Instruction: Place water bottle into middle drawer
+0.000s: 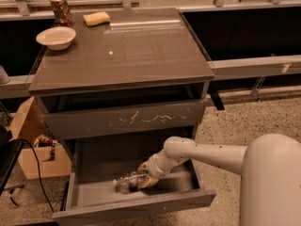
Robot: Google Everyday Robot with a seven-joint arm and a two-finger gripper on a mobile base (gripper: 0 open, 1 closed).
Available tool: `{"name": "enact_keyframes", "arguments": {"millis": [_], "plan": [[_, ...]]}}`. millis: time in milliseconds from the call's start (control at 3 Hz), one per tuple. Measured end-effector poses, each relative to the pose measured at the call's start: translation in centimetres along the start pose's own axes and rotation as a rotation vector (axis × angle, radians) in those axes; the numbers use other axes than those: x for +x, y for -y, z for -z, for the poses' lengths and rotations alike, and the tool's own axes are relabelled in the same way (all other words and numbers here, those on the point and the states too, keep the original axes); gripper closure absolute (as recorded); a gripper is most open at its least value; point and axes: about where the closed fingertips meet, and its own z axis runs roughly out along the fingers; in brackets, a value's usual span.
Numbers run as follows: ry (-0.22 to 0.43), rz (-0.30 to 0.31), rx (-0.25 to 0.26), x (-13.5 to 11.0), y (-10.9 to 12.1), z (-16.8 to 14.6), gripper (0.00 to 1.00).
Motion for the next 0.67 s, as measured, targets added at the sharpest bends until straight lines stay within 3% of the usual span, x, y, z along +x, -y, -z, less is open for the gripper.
{"name": "enact_keyframes", "arguments": {"millis": [333,667], "plan": [[0.000,0.000,0.000,0.00,0.00,0.00,0.07],[0.000,0.000,0.000,0.00,-0.01,-0.01,0.00]]}}
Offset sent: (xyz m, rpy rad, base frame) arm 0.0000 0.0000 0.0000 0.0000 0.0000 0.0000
